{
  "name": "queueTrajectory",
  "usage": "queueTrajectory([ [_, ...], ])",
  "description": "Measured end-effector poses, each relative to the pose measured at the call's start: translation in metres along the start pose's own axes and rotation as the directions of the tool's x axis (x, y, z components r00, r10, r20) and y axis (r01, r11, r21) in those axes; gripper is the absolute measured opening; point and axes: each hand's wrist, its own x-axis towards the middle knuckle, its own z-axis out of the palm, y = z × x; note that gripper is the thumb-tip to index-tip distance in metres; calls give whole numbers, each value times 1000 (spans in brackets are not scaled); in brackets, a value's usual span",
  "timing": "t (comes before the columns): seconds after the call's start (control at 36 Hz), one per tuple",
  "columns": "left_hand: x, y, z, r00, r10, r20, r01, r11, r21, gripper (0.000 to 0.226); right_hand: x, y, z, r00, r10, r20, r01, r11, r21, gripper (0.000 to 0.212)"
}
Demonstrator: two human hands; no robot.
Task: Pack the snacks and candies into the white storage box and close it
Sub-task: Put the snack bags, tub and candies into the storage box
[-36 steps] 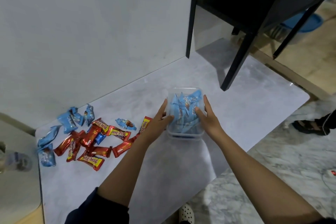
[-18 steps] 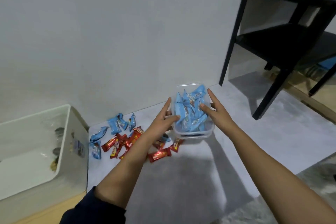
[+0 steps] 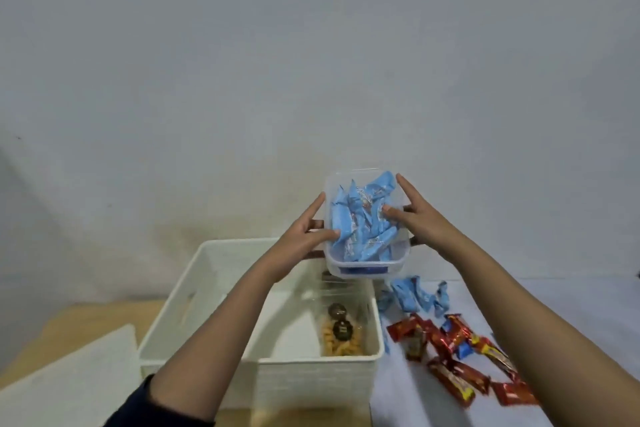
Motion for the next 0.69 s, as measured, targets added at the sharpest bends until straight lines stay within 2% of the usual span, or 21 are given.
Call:
queueTrajectory([
  [0.14,-25,-36,-100,990,-103,-100,104,994,12,75,33,-18,106,994,6,114,-9,1000,26,74],
  [0.28,-44,-75,-155,959,-250,-133,257,966,38,73,47,-6,189,981,94,169,-106,993,59,77],
  [0.53,-34,-136,-164,888,-425,-175,430,903,-14,79,64,30,254,944,268,190,-274,962,3,74],
  [0.69,-27,-162,-158,878,-467,-103,463,884,-61,76,67,56,269,921,345,179,-347,938,-20,75],
])
